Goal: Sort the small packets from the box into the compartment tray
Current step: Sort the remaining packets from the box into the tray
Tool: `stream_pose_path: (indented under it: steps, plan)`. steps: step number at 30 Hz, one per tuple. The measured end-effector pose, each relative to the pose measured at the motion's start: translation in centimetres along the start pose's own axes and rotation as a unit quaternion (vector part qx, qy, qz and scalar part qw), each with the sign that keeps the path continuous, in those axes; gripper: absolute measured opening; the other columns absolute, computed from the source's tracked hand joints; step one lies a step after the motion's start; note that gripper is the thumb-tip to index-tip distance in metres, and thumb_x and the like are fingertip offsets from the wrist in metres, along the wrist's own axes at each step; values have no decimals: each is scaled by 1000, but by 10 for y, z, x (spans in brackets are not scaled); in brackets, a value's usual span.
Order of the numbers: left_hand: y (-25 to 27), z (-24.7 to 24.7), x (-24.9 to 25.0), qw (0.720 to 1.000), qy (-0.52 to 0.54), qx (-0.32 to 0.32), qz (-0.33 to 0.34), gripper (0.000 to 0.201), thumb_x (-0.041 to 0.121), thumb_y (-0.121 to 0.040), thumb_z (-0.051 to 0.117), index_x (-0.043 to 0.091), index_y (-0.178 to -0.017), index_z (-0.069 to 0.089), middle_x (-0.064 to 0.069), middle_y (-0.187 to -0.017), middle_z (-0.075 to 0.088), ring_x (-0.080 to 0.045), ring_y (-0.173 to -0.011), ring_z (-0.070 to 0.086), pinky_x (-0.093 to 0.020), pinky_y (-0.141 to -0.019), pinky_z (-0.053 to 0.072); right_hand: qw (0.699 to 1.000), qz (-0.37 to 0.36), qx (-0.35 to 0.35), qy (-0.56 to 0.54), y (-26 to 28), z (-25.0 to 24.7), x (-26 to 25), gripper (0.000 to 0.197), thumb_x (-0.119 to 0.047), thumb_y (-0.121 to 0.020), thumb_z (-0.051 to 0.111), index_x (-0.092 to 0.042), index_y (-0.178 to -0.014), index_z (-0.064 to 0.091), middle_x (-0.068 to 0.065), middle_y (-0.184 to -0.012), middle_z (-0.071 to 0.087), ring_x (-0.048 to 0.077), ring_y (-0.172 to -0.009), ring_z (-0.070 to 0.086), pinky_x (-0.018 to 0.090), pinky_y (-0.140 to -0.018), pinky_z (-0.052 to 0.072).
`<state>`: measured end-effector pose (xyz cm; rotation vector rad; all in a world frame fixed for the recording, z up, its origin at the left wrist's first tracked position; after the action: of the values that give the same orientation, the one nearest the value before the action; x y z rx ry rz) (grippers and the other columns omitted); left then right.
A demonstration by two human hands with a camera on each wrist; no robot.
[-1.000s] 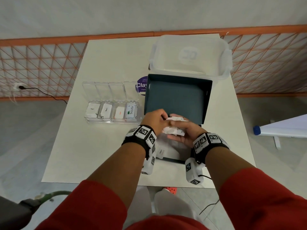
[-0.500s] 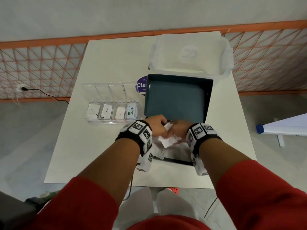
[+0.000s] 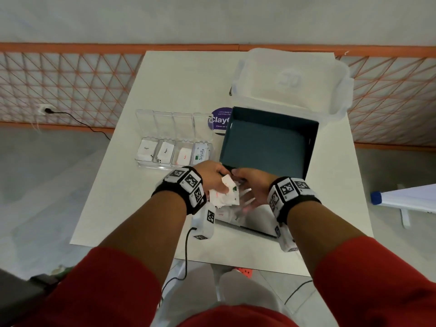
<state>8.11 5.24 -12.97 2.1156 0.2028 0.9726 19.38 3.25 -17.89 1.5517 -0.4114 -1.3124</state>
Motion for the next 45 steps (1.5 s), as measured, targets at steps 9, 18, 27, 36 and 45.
stream_pose_path:
  steps: [9,18,27,36,45]
  plan:
    - [-15,-26,-32,955,-287,-14,-68,50,24,-89,63,10,-136,52,-10,-143,45,-29,-130,44,-36,-108,37,795,-71,89,595,-26,21,-5,93,-34,-67,89,-20,-145,41,13,-143,47,33,-126,53,40,-102,47]
    - [-31,-8,-54,935,-342,-69,-66,47,45,-68,72,17,-104,68,-7,-115,65,-25,-103,60,-39,-96,48,750,-130,134,635,-33,55,-17,69,-31,-89,70,-6,-145,37,18,-142,44,34,-127,51,42,-106,45]
    - [-40,-6,-63,939,-330,-86,-36,37,39,-75,73,17,-104,72,-3,-103,68,-21,-95,63,-28,-83,50,783,-97,67,610,-45,58,-2,17,-18,-79,72,-23,-90,60,3,-93,63,28,-88,65,37,-85,56]
    - [-47,-9,-72,941,-319,-81,-73,70,46,-63,77,27,-128,59,3,-133,56,-21,-119,53,-30,-95,42,757,-51,-33,651,-39,17,14,48,-11,-70,86,-21,-114,70,-9,-95,64,16,-87,62,23,-83,48]
    - [-50,0,-74,921,-373,-94,-55,83,61,-45,61,27,-120,62,4,-126,61,-21,-113,56,-37,-100,44,690,-123,-22,713,-36,35,32,30,-19,-85,67,-13,-114,64,8,-124,55,33,-110,57,33,-87,45]
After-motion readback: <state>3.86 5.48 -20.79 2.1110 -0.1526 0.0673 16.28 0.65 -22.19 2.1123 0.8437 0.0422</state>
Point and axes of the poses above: each hand's wrist, its own y-axis away from the middle knuckle, its own z-axis out of the palm, x = y × z, the point moved 9 cm from there along -y, towards the middle knuckle
